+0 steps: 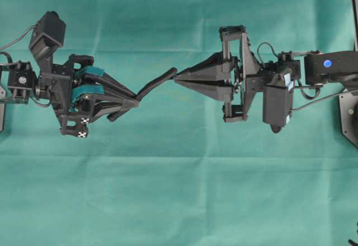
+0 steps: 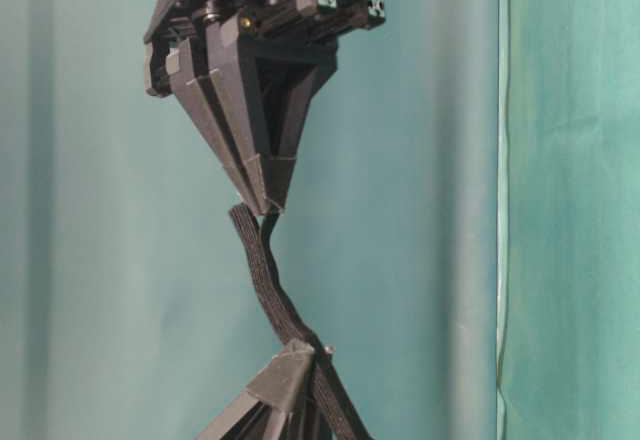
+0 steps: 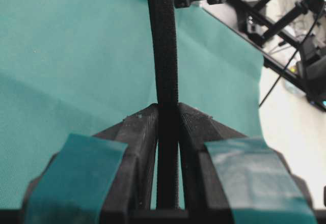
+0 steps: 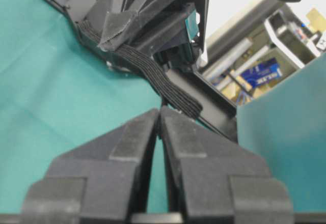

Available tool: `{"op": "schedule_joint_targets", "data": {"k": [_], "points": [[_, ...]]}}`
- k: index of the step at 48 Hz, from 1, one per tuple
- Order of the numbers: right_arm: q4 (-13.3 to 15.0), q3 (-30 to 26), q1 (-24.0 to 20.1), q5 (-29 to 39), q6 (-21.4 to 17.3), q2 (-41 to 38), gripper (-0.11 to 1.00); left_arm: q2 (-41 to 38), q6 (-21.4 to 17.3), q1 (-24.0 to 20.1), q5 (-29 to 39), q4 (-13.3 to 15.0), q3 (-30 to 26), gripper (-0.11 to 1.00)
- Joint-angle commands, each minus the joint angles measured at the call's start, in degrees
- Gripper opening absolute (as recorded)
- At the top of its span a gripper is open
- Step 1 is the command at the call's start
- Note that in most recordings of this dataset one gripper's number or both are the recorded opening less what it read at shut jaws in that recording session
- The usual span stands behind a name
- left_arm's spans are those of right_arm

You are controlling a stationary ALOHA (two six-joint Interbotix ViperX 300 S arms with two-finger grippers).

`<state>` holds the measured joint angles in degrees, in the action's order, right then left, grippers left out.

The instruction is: Peel off the Velcro with your right arm.

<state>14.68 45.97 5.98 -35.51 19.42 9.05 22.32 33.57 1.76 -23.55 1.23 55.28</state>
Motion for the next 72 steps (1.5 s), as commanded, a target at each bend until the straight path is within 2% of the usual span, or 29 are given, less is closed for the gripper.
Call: {"op": "schedule_joint_targets", "data": {"k": [1,5,7,34,38,44,48,72], "points": [[-0.18,-0.79,0.18,-0.44,-0.18,0.53,-0.02,0.35,-0.09,0.18,-0.62,0.0,-1.41,0.1],[-0.18,-0.79,0.18,-0.44,-0.09,0.53,0.1,0.35,-0.09,0.18,-0.62,0.0,-1.41,0.1],[-0.18,-0.7,0.18,-0.44,-0.09,0.53,0.12,0.35,-0.09,0.18,-0.7,0.0,-1.41,0.1],[-0.18,-1.23,0.35,-2.55,0.18,0.35,0.11,0.35,-0.09,0.44,-0.62,0.0,-1.32,0.1],[-0.18,-1.23,0.35,-2.99,0.26,0.35,0.09,0.35,-0.09,0.35,-0.62,0.0,-1.41,0.1],[-0.18,-0.88,0.35,-2.99,0.53,0.26,-0.05,0.35,-0.09,0.35,-0.62,0.0,-1.32,0.1],[-0.09,-0.79,0.35,-2.99,0.53,0.35,-0.1,0.35,-0.09,0.44,-0.62,0.0,-1.32,0.1],[0.09,-0.53,0.35,-2.9,0.44,-0.26,-0.1,0.35,-0.09,0.44,-0.62,0.0,-1.32,0.1]]}}
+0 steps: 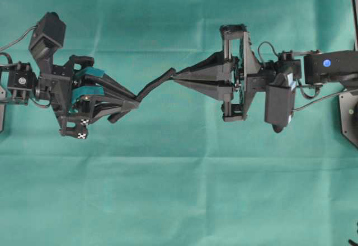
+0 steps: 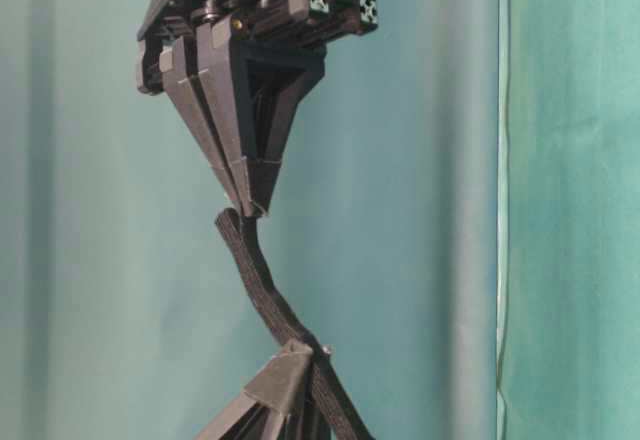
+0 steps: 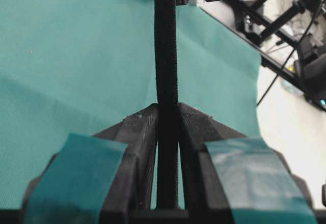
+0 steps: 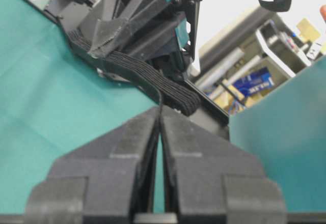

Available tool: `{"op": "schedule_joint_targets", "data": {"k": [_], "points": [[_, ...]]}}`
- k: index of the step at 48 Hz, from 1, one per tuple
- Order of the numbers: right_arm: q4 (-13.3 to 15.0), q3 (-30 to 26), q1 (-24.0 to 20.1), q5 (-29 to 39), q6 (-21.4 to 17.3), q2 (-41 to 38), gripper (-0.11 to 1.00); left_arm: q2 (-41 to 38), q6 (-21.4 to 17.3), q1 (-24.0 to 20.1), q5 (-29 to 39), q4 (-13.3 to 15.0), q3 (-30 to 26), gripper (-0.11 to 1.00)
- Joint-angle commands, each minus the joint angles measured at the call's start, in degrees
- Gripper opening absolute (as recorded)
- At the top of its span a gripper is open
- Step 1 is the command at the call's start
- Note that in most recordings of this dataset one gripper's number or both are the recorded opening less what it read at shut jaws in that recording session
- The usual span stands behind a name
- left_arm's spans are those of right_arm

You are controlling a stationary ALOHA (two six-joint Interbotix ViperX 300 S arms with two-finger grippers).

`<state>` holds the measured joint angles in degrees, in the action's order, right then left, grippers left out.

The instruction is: Peel off the Velcro with your right arm.

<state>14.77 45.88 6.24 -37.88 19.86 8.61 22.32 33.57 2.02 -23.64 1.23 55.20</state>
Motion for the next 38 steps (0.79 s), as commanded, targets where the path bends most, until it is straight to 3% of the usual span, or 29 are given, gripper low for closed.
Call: {"op": "schedule_joint_targets", "data": {"k": [1,38], "points": [[0.0,-0.44,0.09,-0.53,0.0,0.09,-0.1,0.35,-0.09,0.09,-0.62,0.0,-1.23,0.1],[0.18,-1.32,-2.37,-0.7,-0.18,-2.37,-0.1,0.35,-0.26,-0.18,-1.67,0.0,-1.41,0.1]]}}
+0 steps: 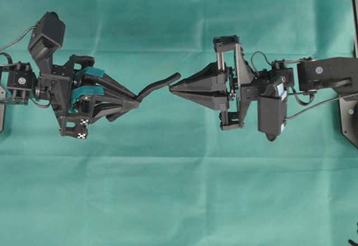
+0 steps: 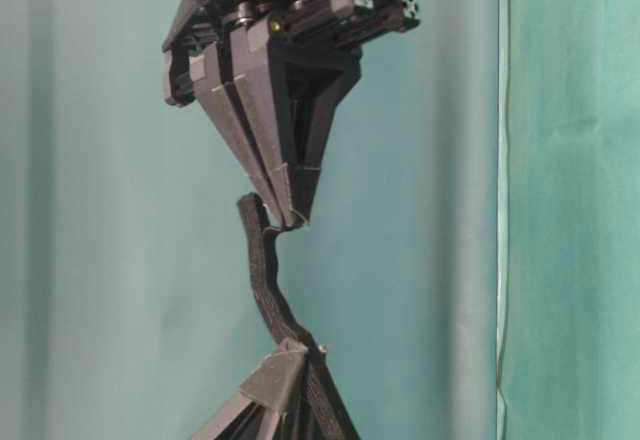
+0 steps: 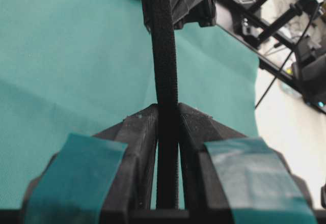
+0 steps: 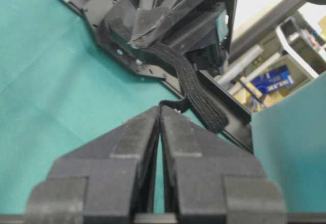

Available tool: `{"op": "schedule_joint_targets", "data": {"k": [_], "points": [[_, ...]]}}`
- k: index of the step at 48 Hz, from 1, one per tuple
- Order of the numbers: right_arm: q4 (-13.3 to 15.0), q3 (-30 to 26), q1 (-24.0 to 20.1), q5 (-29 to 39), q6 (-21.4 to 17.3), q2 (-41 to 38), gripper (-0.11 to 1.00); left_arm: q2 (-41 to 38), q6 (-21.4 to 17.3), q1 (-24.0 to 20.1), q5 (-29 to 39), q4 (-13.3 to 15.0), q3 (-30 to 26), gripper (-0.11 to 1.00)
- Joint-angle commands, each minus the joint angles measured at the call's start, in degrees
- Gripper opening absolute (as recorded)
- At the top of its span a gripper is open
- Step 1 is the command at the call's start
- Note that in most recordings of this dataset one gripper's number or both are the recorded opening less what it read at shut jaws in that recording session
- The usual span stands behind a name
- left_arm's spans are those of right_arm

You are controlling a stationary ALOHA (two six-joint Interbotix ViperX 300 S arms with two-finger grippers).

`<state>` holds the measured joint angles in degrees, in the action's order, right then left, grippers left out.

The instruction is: Peel off the Velcro with your right arm.

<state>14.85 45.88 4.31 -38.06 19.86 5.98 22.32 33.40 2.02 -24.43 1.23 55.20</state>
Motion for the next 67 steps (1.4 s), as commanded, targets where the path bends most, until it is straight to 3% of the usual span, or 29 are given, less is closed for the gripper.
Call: {"op": "schedule_joint_targets", "data": {"k": [1,54,67], "points": [[0.09,-1.49,-0.53,-0.53,-0.18,0.09,-0.1,0.35,-0.09,-0.18,-0.88,0.0,-1.41,0.1],[0.18,-7.82,-5.01,3.78,-0.35,-6.59,-0.1,0.35,-0.09,-0.44,-2.2,0.0,-1.49,0.1],[1.49,-10.28,-5.98,5.1,-0.44,-8.79,-0.1,0.35,0.0,-0.53,-2.37,0.0,-1.49,0.1]]}}
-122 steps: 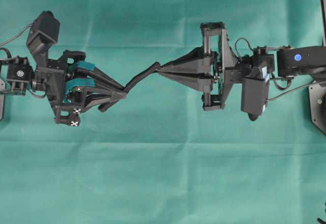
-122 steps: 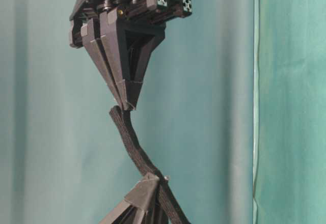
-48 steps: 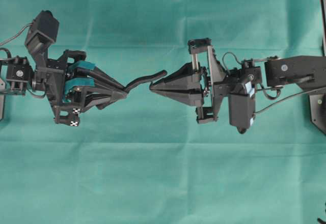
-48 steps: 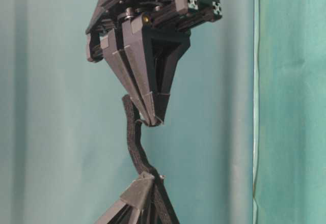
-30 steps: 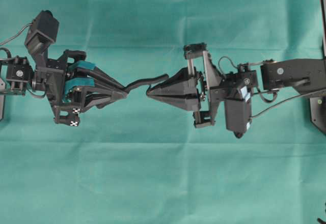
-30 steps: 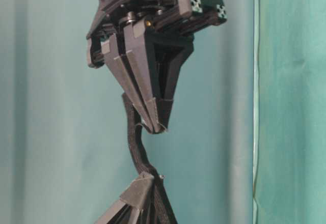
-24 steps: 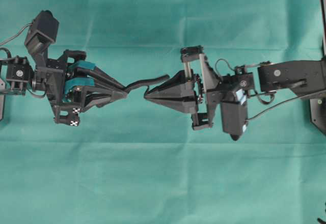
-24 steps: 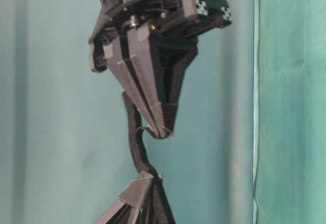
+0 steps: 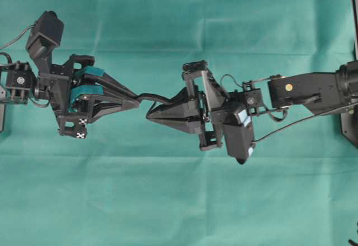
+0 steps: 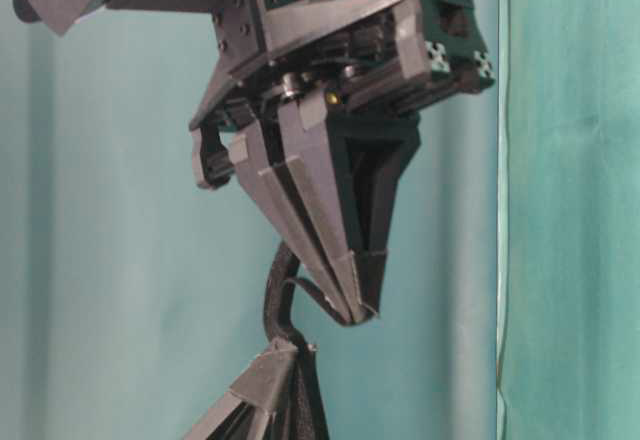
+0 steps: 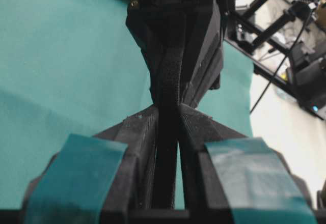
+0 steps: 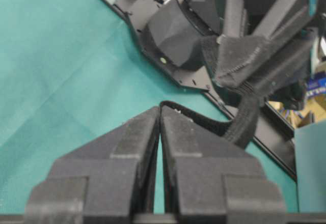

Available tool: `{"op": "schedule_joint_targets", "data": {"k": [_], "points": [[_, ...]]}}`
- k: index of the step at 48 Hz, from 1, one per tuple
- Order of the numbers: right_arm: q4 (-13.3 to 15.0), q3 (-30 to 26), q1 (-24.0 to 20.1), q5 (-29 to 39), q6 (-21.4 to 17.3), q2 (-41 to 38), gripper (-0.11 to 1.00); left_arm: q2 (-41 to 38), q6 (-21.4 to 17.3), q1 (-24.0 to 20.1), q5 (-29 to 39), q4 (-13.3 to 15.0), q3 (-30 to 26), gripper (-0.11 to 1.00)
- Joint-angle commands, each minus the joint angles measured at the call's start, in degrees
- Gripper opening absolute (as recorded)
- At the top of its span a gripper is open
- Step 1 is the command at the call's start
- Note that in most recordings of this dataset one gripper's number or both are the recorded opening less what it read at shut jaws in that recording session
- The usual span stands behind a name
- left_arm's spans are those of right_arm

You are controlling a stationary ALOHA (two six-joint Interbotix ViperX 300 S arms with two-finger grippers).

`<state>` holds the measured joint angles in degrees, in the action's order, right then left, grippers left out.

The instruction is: Peel off the Velcro with your right arm.

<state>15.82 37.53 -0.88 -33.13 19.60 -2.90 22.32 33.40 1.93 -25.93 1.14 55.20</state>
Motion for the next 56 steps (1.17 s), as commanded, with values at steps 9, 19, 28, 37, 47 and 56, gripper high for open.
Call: {"op": "schedule_joint_targets", "data": {"k": [9,19,28,37,47,56], "points": [[0.97,-3.87,-1.58,2.11,-0.18,-1.67,-0.1,0.35,-0.09,-0.35,-1.32,0.09,-1.49,0.1],[1.14,-5.1,-2.2,4.75,-0.18,-2.37,-0.1,0.35,-0.09,-0.44,-1.41,0.09,-1.41,0.1],[1.58,-5.1,-2.9,6.06,-0.09,-2.55,-0.1,0.35,-0.09,-0.44,-1.41,0.09,-1.49,0.1],[2.37,-5.1,-3.52,8.35,-0.09,-2.64,-0.1,0.35,-0.09,-0.44,-1.49,0.09,-1.49,0.1],[3.08,-5.19,-4.04,11.16,-0.09,-2.64,-0.1,0.35,-0.09,-0.44,-1.49,0.09,-1.49,0.1],[3.08,-4.83,-4.66,13.62,-0.09,-2.02,-0.1,0.35,-0.09,-0.44,-1.49,0.09,-1.41,0.1]]}}
